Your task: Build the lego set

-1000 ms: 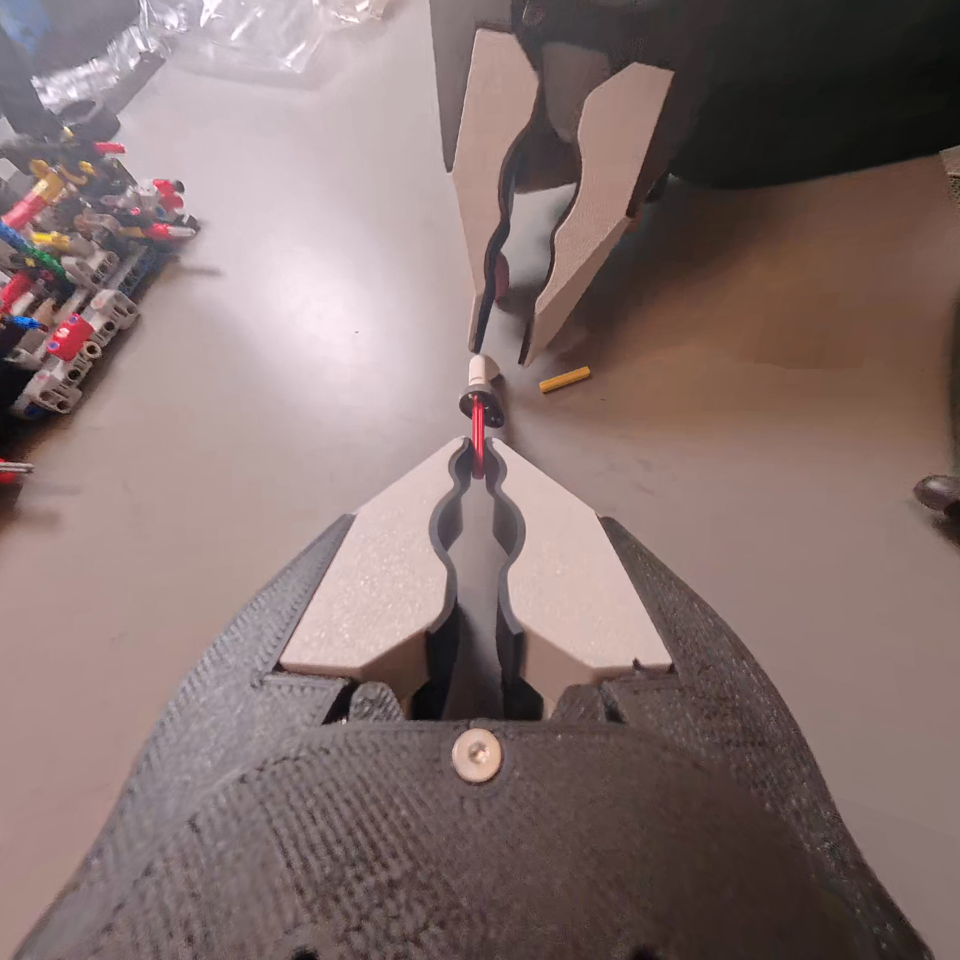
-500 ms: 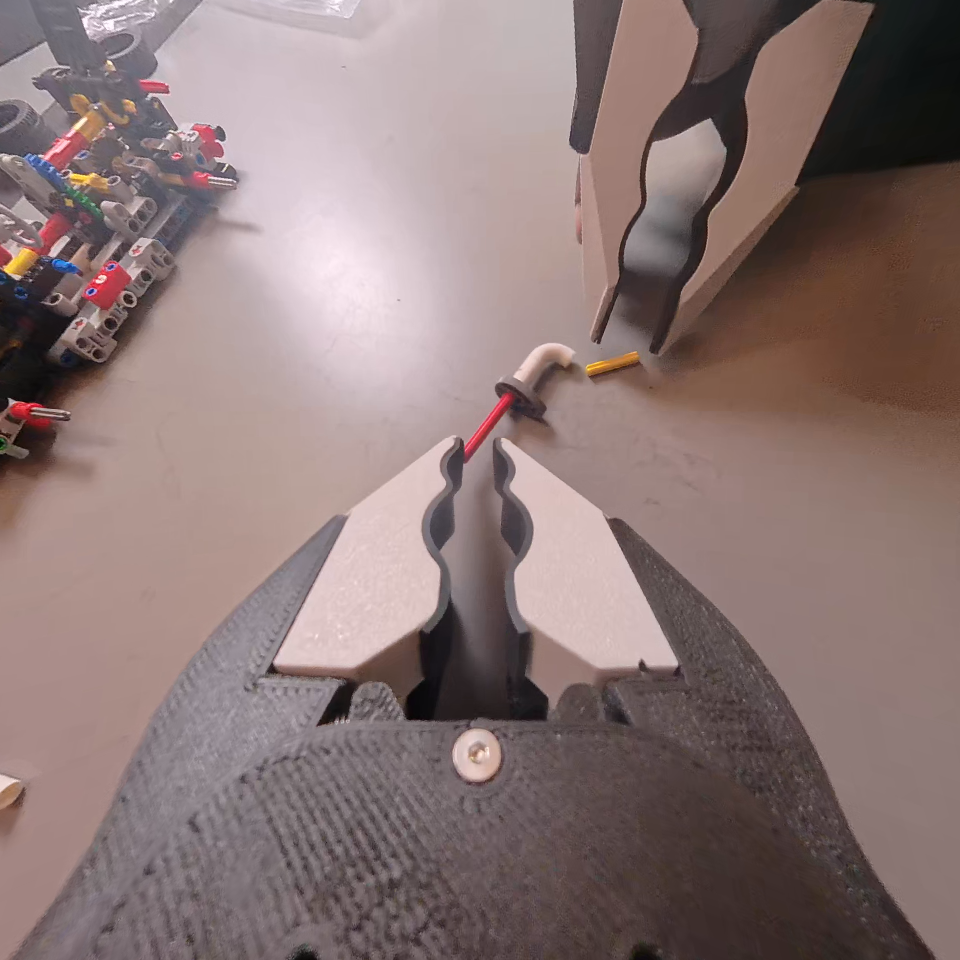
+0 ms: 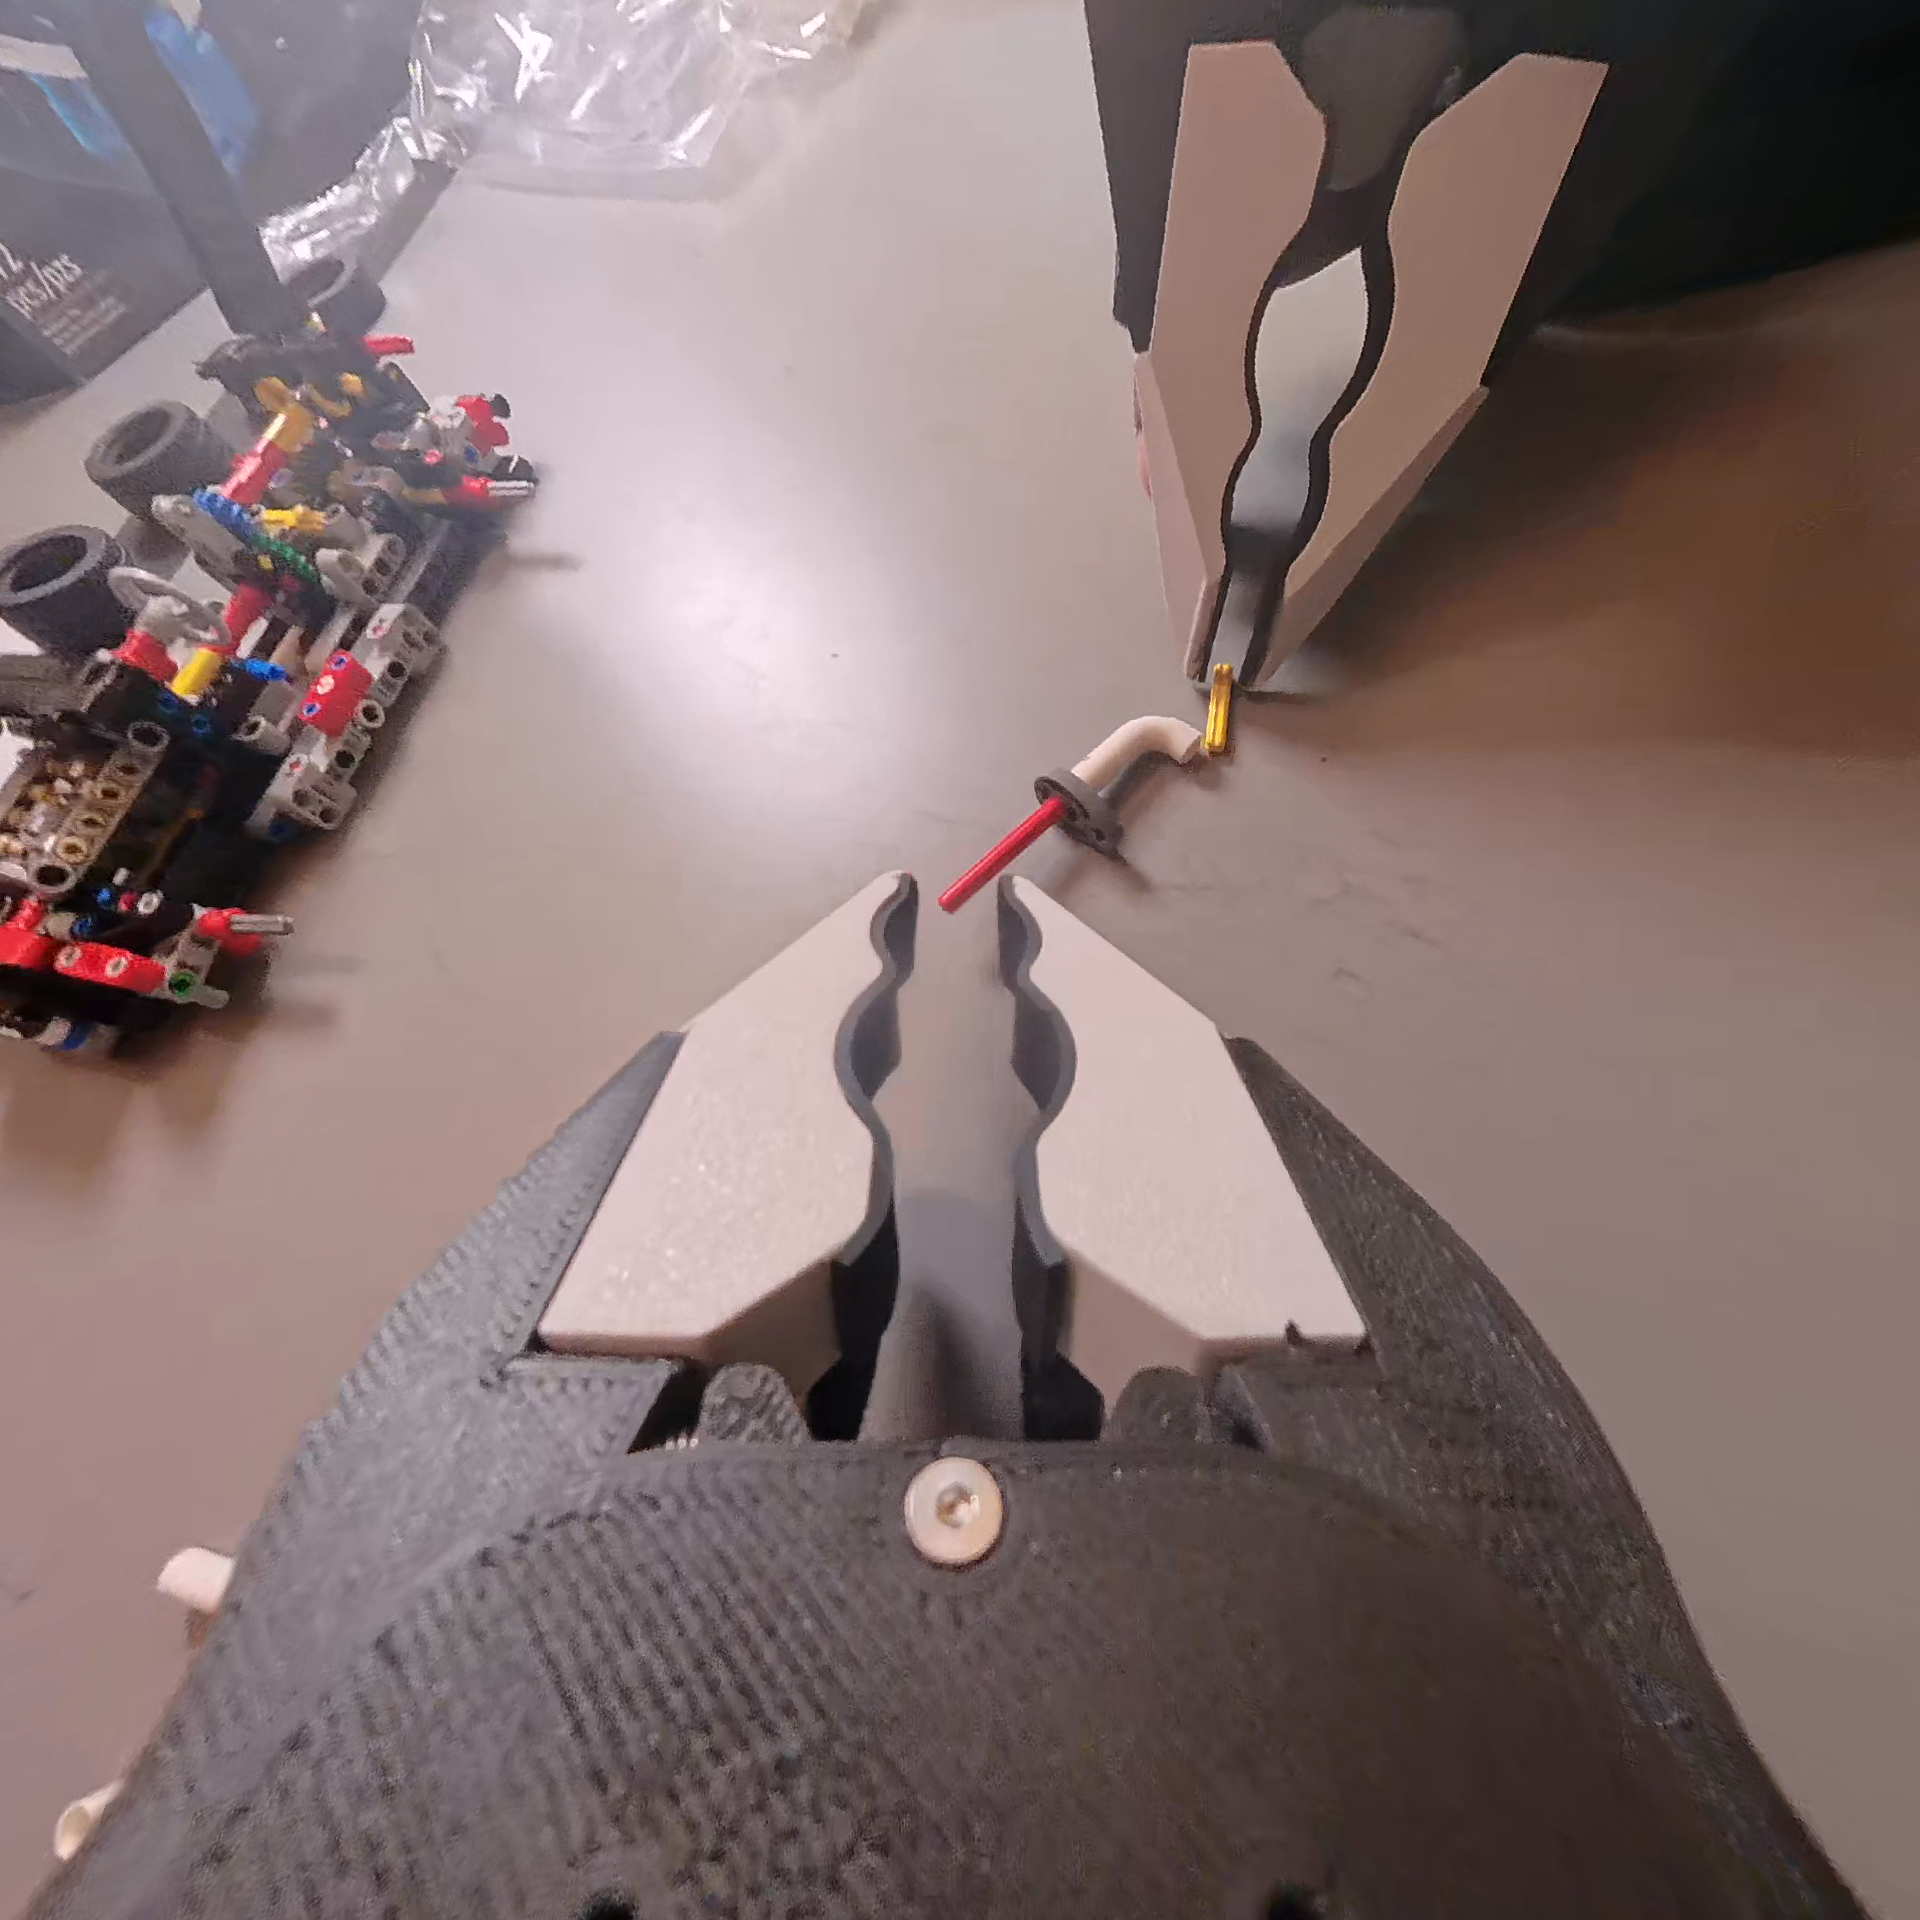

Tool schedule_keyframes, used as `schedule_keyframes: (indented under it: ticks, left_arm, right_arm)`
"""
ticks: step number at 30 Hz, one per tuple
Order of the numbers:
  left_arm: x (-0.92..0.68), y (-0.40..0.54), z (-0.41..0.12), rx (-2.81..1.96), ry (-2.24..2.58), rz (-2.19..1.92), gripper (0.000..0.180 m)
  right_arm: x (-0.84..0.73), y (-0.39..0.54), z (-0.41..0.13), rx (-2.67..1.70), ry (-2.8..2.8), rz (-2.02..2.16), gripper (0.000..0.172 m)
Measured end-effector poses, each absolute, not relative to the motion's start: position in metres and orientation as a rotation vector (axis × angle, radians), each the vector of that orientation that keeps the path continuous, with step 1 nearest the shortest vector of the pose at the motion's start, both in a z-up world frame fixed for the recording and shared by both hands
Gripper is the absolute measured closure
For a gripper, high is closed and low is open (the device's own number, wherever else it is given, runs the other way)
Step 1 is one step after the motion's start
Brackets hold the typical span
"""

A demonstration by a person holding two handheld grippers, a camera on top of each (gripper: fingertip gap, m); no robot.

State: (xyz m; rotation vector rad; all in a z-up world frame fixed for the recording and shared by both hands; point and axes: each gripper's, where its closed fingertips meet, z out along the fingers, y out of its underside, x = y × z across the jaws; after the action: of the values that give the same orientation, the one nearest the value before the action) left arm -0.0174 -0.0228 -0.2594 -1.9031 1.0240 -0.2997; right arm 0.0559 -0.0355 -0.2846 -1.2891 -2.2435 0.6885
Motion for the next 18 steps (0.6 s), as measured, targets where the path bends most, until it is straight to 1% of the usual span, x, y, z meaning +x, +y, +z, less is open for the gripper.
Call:
schedule_keyframes:
  ticks: [2,5,8,9,11,13,14,18]
  left_arm:
    - [-0.015,-0.019,-0.262,-1.854,1.129,-0.279,0.157]
    - [-0.01,-0.018,-0.268,-1.838,1.229,-0.317,0.153]
    - [-0.005,-0.017,-0.275,-1.846,1.285,-0.35,0.153]
    - [-0.004,-0.017,-0.278,-1.853,1.3,-0.349,0.156]
    - [-0.001,-0.02,-0.281,-1.866,1.322,-0.359,0.168]
    - [0.001,-0.021,-0.28,-1.857,1.311,-0.355,0.175]
    - [0.001,-0.021,-0.28,-1.858,1.301,-0.348,0.178]
    - [0.004,-0.025,-0.279,-1.867,1.27,-0.323,0.178]
  right_arm:
    - [0.054,-0.037,-0.285,-1.273,-2.246,0.682,0.166]
    - [0.054,-0.037,-0.285,-1.271,-2.244,0.685,0.167]
    - [0.055,-0.036,-0.285,-1.264,-2.249,0.678,0.17]
    - [0.055,-0.036,-0.285,-1.259,-2.249,0.676,0.17]
    - [0.056,-0.036,-0.285,-1.257,-2.248,0.675,0.17]
    - [0.056,-0.036,-0.285,-1.251,-2.247,0.676,0.17]
    - [0.056,-0.036,-0.285,-1.245,-2.247,0.676,0.17]
    - [0.058,-0.038,-0.283,-1.249,-2.244,0.724,0.171]
